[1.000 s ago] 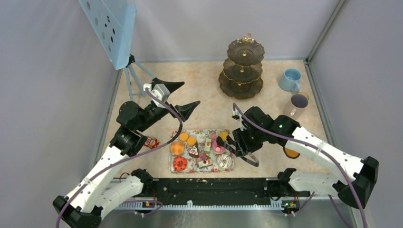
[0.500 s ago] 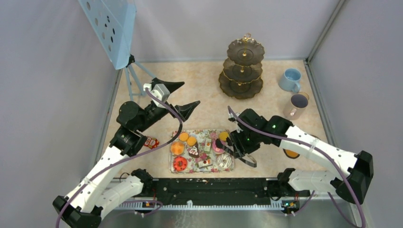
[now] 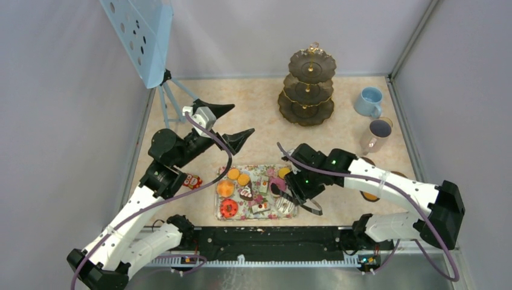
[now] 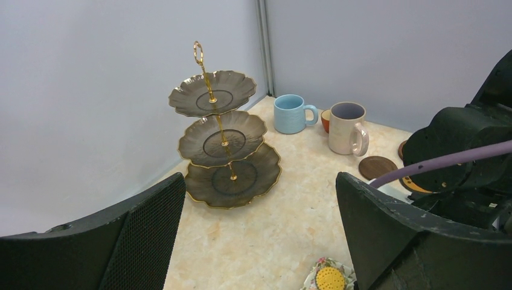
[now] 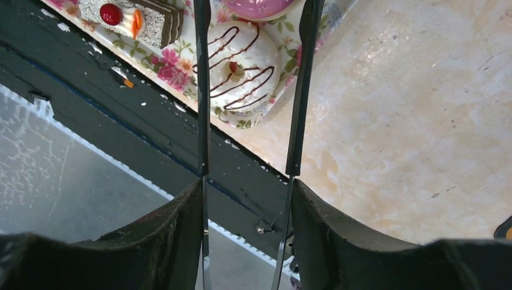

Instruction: Serve the afternoon tea

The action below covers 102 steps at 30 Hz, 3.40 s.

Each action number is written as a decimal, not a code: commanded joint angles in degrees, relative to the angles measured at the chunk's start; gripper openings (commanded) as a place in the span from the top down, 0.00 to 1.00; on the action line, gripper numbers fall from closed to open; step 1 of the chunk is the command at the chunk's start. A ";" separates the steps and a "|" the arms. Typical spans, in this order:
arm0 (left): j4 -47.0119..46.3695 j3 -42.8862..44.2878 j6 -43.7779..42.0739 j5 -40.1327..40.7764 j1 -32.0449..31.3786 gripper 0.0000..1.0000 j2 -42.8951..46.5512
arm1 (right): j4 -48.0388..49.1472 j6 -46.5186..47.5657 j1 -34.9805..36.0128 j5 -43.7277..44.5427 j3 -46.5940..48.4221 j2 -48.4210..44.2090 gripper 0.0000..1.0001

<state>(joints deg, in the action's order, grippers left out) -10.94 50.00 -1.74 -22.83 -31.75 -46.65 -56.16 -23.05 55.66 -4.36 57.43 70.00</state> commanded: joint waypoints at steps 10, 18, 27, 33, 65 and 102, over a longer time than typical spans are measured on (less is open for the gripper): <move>-1.45 0.44 -0.72 0.26 -0.45 0.01 0.65 | -0.03 1.06 5.63 4.18 5.25 3.99 0.49; -1.37 0.45 -0.78 0.16 -0.66 0.01 0.70 | 0.20 1.32 7.11 6.64 5.69 5.70 0.47; -1.36 0.45 -0.72 0.15 -0.69 0.01 0.68 | 0.30 1.20 7.78 8.56 6.38 7.28 0.46; -1.36 0.48 -0.90 0.43 -0.75 0.01 0.75 | 0.81 0.82 8.04 9.01 6.30 7.33 0.56; -3.01 -0.25 1.12 0.08 -2.06 0.01 2.96 | 31.25 10.83 -24.59 31.04 -3.74 0.46 0.80; -1.58 -1.40 -2.68 20.87 -10.53 0.01 8.47 | 64.70 29.96 -38.67 20.95 5.03 29.31 0.71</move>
<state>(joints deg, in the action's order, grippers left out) -11.42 48.95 -3.40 -4.34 -42.09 -38.39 4.08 5.69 17.78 18.39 58.22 97.82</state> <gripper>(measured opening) 0.987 0.453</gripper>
